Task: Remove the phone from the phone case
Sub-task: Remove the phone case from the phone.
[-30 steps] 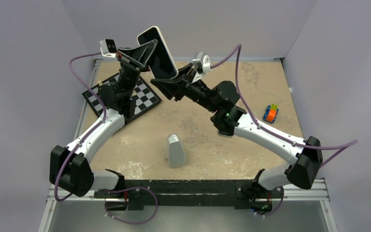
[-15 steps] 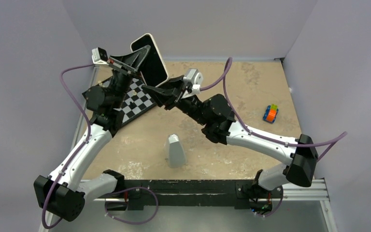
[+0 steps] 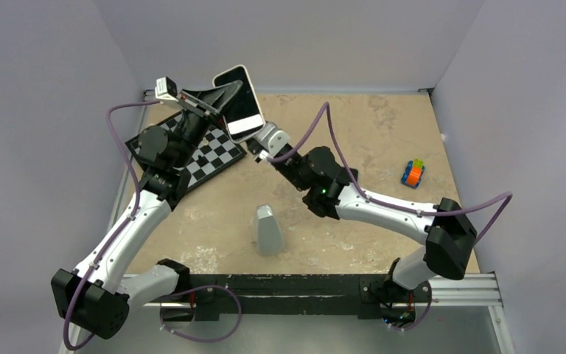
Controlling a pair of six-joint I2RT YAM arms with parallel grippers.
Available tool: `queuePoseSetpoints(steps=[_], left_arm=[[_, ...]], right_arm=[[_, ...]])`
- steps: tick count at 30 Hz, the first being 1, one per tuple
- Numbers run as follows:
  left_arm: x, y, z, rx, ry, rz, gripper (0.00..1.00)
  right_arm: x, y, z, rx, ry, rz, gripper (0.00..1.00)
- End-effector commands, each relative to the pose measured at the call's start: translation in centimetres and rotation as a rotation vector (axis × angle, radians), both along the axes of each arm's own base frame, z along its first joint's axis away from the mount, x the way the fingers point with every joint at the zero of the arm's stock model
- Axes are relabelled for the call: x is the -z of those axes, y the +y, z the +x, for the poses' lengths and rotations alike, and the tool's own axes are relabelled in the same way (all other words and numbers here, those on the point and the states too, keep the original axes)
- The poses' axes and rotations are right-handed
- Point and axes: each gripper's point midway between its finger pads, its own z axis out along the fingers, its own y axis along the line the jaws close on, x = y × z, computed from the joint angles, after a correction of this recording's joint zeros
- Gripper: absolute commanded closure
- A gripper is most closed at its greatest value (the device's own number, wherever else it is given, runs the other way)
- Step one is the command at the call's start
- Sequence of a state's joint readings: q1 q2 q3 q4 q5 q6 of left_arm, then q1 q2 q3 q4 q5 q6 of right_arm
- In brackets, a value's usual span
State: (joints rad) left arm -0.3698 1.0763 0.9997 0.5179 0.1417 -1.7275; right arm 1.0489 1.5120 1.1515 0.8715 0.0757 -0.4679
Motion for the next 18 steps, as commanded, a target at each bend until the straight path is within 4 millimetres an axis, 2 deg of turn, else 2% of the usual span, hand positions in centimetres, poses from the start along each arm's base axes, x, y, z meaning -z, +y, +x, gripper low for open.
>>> queuePoseSetpoints(steps=[1,4,7,10,13,15,18], left_arm=[[-6.1,-1.7,-8.6,0.243,-0.281,-0.005,1.0],[-6.6,-1.8,-9.0,0.25,-0.352,0.005,1.0],[-6.6,-1.6,-9.1,0.19,-0.425,0.099,1.0],[-6.1,-1.4,-8.8,0.121,-0.464,0.218,1.0],[-6.0,-1.4,-8.6,0.071,-0.505,0.312,1.0],[-6.2,-1.5,-8.7,0.064,-0.534,0.34,1.0],[-6.1,-1.9,-8.4,0.071,-0.555,0.365,1.0]], right_arm=[[4.6,-5.9,7.7,0.326,0.101,-0.137,1.0],[4.7,-5.1,6.8,0.188,0.181,-0.127,1.0],[5.5,-4.9,5.1,0.05,0.289,-0.122,0.98],[6.5,-5.1,2.7,-0.086,0.417,-0.096,0.8],[7.8,-6.5,1.4,-0.186,0.561,-0.075,0.68],[8.0,-7.3,0.1,-0.296,0.651,-0.062,0.53],[6.9,-6.8,-2.1,-0.468,0.8,-0.09,0.48]])
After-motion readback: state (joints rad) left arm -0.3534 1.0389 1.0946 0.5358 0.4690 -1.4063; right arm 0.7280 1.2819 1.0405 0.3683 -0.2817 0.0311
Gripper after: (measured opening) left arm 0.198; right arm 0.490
